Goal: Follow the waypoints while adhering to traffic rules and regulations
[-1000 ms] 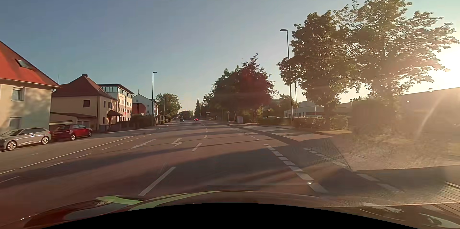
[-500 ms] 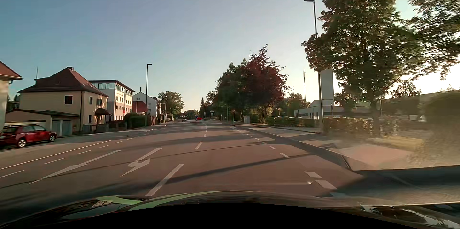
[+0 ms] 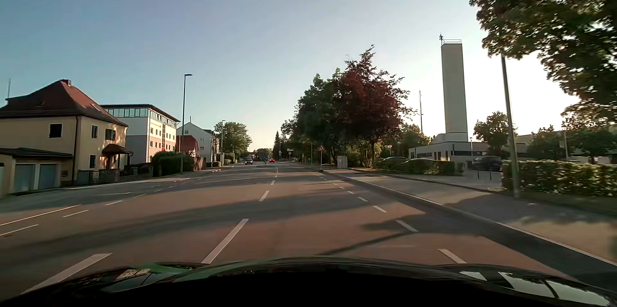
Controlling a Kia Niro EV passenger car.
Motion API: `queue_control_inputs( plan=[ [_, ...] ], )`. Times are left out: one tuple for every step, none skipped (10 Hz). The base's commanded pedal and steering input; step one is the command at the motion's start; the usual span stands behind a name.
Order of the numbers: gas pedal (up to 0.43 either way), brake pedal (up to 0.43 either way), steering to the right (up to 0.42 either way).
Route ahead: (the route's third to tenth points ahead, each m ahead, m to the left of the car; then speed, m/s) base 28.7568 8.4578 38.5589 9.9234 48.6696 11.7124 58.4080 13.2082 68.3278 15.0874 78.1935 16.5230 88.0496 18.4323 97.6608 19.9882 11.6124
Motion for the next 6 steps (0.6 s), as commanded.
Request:
queue_control_inputs(
  plan=[
    [0.098,0.0,-0.02],
    [0.098,0.0,-0.021],
    [0.098,0.0,-0.021],
    [0.098,0.0,-0.021],
    [0.098,0.0,-0.021],
    [0.098,0.0,-0.021]
  ],
)
